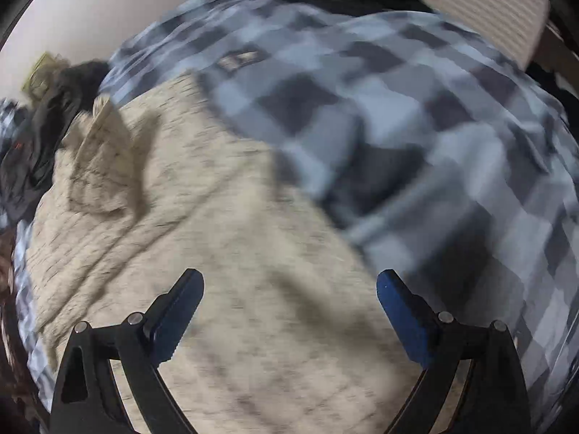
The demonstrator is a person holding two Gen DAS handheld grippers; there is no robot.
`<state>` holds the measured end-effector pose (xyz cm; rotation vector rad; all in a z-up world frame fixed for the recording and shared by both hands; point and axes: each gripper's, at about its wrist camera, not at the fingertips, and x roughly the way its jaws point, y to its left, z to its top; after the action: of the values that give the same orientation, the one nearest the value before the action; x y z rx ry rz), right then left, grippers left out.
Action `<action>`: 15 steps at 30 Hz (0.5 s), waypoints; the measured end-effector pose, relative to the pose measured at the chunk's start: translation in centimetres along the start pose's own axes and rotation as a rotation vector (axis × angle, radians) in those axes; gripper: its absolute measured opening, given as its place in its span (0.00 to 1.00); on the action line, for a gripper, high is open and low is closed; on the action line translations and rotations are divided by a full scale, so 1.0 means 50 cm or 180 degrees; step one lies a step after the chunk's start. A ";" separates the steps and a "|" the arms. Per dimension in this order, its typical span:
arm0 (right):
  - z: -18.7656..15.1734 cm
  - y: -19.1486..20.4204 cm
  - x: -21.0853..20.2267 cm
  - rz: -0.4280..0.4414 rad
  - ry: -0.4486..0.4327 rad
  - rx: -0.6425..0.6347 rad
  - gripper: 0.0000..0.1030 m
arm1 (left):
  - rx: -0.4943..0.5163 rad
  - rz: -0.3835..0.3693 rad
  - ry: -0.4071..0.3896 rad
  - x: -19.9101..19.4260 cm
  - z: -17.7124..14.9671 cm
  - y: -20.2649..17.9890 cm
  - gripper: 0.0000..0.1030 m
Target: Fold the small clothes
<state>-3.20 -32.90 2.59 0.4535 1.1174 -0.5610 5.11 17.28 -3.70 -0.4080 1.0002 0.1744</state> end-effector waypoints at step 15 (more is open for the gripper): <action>0.011 0.490 0.061 -0.0422 -0.0811 -0.2173 0.79 | 0.0443 0.0141 0.0339 0.067 -0.052 -0.086 1.00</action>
<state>13.58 -14.81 1.47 -0.2786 1.0229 -0.3092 6.25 12.15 -6.66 -0.2703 1.1198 0.1230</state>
